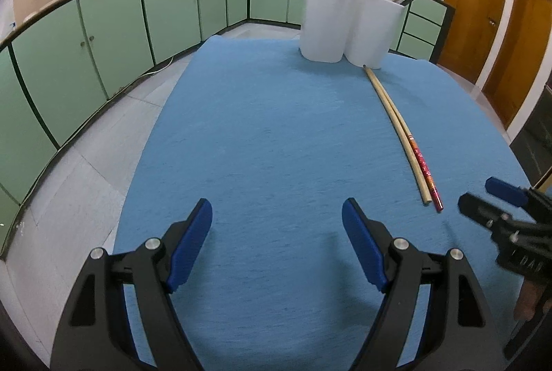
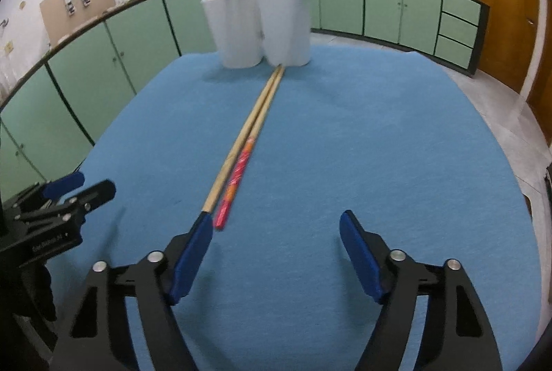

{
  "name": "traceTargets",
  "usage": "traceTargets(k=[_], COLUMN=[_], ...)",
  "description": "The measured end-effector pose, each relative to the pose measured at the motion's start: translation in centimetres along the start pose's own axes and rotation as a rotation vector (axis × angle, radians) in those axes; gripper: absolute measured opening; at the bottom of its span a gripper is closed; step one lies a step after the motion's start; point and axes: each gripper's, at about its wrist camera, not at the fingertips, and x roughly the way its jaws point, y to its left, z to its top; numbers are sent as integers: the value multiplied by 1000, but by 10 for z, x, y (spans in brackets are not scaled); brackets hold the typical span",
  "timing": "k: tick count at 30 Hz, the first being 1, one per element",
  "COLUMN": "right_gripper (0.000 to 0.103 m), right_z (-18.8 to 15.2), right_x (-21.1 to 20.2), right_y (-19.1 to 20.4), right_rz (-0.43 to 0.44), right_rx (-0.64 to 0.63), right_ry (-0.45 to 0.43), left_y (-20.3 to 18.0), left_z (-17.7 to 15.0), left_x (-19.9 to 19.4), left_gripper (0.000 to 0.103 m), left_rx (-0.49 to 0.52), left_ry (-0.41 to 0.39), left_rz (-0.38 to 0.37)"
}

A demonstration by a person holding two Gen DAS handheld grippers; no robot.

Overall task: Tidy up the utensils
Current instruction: 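Withdraw both tools toward the last two chopsticks on the mat, then grasp the red-tipped chopstick with the right tool while the left tool grasps the plain bamboo chopstick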

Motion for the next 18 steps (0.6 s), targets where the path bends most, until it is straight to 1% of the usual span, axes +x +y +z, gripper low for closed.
traceTargets(k=[3, 6, 10, 12, 15, 18], right_gripper=[59, 51, 49, 41, 35, 35], right_z=[-2, -3, -3, -3, -2, -3], right_x=[5, 10, 11, 12, 12, 8], right_y=[10, 14, 17, 20, 18, 10], right_rz=[0, -3, -6, -8, -14, -14], right_rx=[-27, -33, -41, -48, -49, -36], right_ry=[15, 34, 32, 34, 36, 38], left_y=[2, 3, 2, 2, 1, -1], left_z=[0, -1, 0, 0, 0, -1], left_x=[-1, -2, -1, -1, 0, 1], left_gripper=[76, 76, 76, 76, 76, 76], left_rx=[-2, -3, -9, -11, -10, -4], left_ry=[-3, -5, -4, -2, -2, 1], left_rz=[-3, -6, -8, -11, -15, -19])
